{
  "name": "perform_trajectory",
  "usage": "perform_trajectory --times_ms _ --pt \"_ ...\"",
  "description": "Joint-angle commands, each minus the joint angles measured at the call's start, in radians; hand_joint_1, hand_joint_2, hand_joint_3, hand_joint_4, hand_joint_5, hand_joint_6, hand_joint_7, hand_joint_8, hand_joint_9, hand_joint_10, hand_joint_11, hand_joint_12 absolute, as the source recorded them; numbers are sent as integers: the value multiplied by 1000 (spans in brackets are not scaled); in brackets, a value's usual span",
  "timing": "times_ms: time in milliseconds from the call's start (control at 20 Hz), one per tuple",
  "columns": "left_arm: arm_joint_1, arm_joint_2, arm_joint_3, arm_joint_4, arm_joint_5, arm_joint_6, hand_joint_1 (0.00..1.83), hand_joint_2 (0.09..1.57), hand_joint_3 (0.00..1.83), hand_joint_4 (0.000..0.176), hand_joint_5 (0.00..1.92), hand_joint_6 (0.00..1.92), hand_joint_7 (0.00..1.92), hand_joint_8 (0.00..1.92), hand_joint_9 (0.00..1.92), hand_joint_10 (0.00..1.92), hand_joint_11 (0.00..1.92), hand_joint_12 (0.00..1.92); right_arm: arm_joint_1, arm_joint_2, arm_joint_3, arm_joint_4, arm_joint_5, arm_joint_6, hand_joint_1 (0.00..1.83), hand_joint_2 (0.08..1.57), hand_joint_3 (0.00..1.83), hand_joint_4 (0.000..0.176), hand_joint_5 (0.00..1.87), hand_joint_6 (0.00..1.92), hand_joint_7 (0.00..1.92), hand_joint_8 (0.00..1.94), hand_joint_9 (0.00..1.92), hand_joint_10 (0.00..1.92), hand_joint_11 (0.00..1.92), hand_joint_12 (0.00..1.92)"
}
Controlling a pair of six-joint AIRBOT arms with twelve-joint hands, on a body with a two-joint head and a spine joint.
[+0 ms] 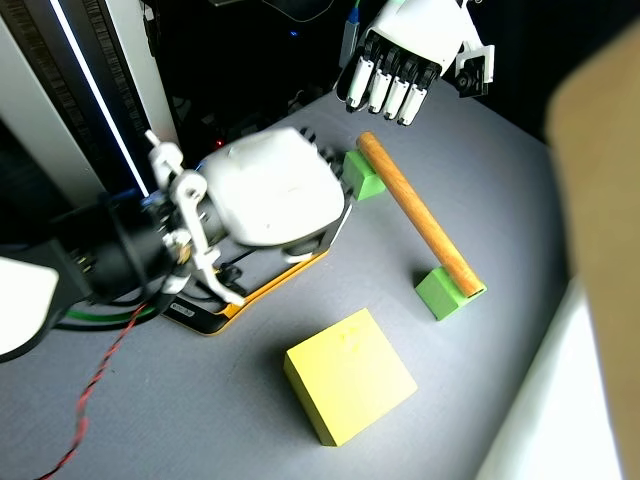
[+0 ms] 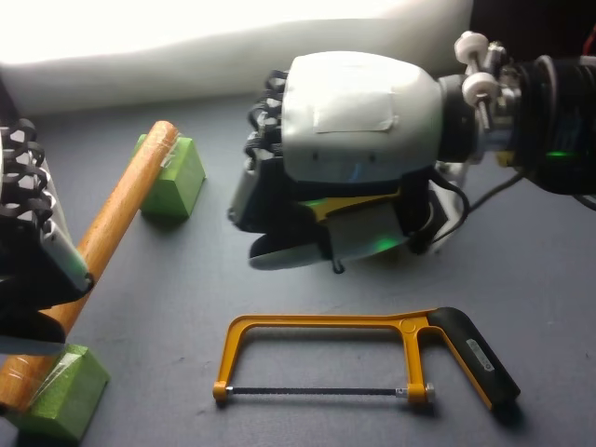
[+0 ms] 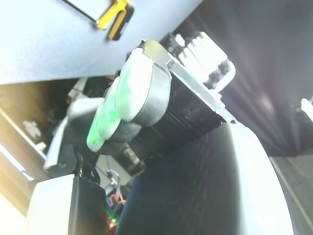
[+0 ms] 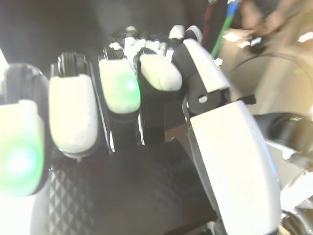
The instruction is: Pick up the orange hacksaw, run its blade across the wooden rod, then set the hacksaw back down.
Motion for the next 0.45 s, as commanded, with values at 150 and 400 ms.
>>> perform_trajectory --times_ms 150,400 --pt "-5 -4 7 -69 -65 1 738 1347 0 0 1285 1921 1380 1921 1391 1921 1453 1921 43 9 -4 -5 134 -61 710 1372 0 0 1139 1921 1345 1941 1503 1921 1671 1921" --pt "-5 -4 2 -67 -67 1 716 1351 2 0 1234 1921 1315 1921 1334 1921 1399 1921 28 54 -7 -61 219 -118 707 1370 0 0 1137 1921 1329 1941 1484 1921 1645 1921"
